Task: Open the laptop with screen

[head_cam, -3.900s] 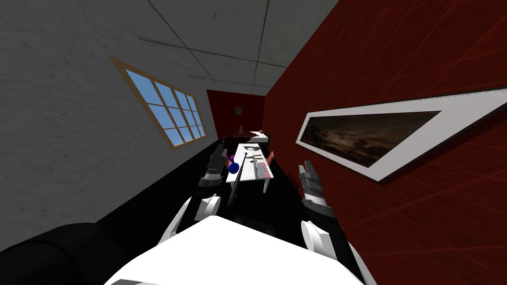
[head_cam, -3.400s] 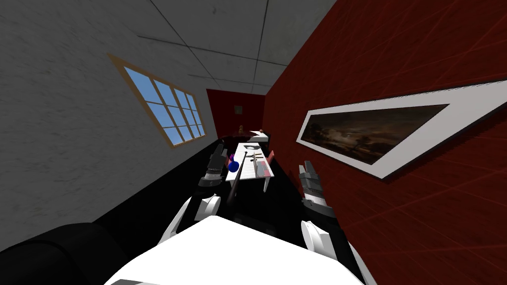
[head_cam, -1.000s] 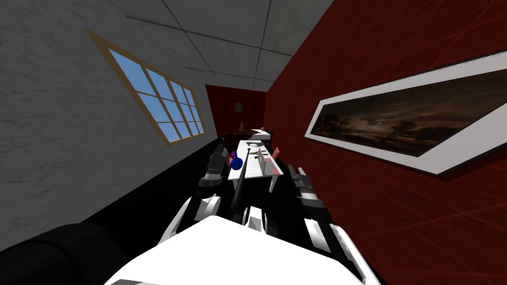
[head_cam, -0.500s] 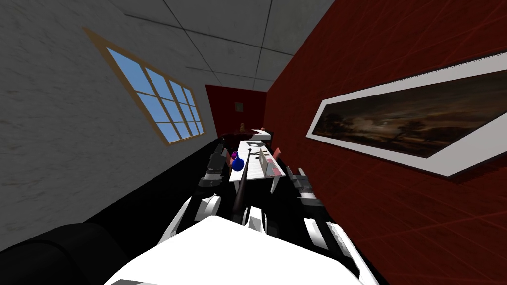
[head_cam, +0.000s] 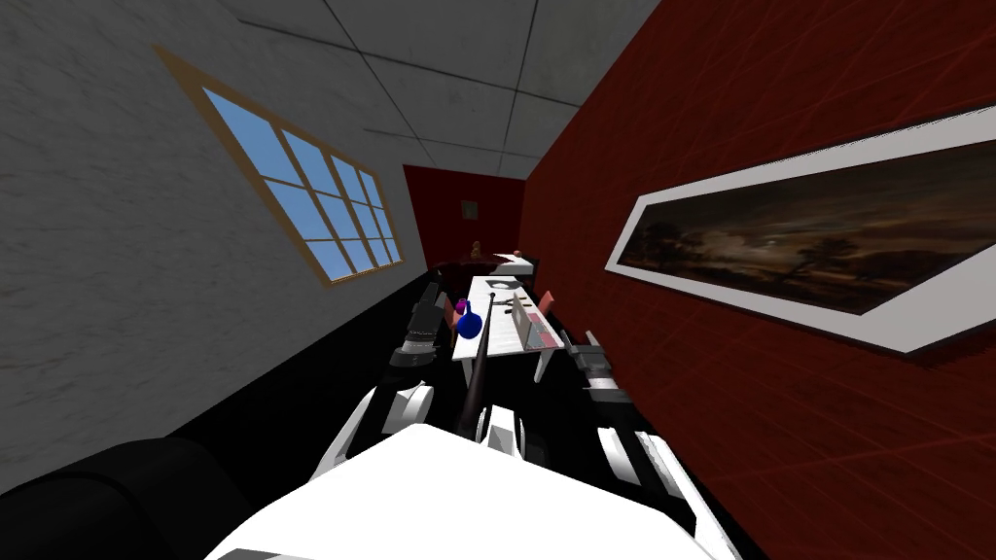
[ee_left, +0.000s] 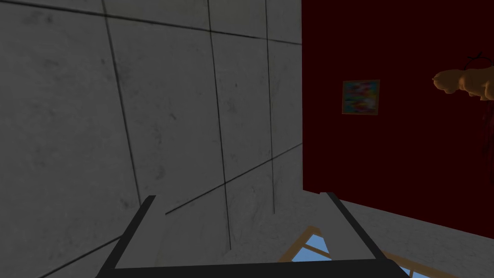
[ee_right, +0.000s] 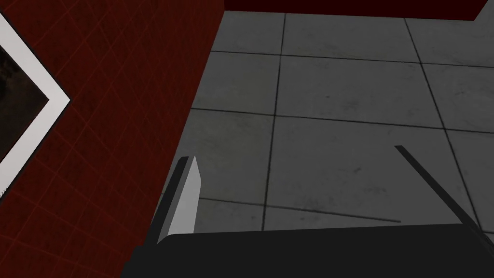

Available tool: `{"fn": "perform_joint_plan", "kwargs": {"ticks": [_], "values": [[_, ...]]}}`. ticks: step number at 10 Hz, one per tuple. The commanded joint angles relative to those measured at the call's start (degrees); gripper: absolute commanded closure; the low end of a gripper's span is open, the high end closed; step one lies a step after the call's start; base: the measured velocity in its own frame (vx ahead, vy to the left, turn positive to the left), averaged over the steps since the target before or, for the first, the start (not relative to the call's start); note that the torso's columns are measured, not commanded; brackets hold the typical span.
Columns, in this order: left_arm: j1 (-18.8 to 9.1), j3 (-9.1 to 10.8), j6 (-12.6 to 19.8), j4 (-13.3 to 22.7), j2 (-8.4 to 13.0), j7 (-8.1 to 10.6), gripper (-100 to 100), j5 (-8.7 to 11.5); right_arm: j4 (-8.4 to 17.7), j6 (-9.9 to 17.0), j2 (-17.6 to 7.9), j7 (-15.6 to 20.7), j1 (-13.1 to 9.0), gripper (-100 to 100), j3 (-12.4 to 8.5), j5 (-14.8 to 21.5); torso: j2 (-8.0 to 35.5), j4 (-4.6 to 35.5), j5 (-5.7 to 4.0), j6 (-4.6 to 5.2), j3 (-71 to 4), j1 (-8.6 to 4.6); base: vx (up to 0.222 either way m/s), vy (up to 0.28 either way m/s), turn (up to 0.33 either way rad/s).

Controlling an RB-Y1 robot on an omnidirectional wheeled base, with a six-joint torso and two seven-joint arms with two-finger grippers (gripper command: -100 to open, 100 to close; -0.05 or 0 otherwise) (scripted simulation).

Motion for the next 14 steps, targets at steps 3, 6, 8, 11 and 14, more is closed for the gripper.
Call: {"fn": "perform_joint_plan", "kwargs": {"ticks": [3, 6, 8, 11, 14], "values": [[0.00, 0.00, 0.00, 0.00, 0.00, 0.00, 0, 0.00, 4.68, 0.04, 0.06, 7.37, -2.05, -100, -1.27, 5.27, -0.04, -0.01, 0.01, 0.00, -0.03, 0.02, 0.028, 0.067, -0.005], [0.00, 0.00, 0.00, 0.00, 0.00, 0.00, 0, 0.00, 7.82, -0.02, 0.31, 11.54, -3.37, -100, -2.09, 8.49, -0.03, -0.01, -0.01, 0.00, -0.01, 0.00, 0.025, 0.054, -0.008], [0.00, 0.00, 0.00, 0.00, 0.00, 0.00, 0, 0.00, 9.36, -0.04, 0.49, 14.46, -4.01, -100, -2.49, 10.04, -0.15, -0.01, 0.01, 0.00, -0.05, 0.17, 0.022, 0.049, -0.004], [0.00, 0.00, 0.00, 0.00, 0.00, 0.00, 0, 0.00, 12.32, -0.07, 0.96, 19.08, -5.24, -100, -3.25, 13.02, -0.18, -0.02, 0.01, 0.00, -0.06, 0.16, 0.029, 0.058, -0.002], [0.00, 0.00, 0.00, 0.00, 0.00, 0.00, 0, 0.00, 15.02, -0.11, 1.46, 23.15, -6.38, -100, -3.96, 15.80, -0.13, -0.01, 0.00, 0.00, -0.02, 0.10, 0.024, 0.057, -0.003]]}}
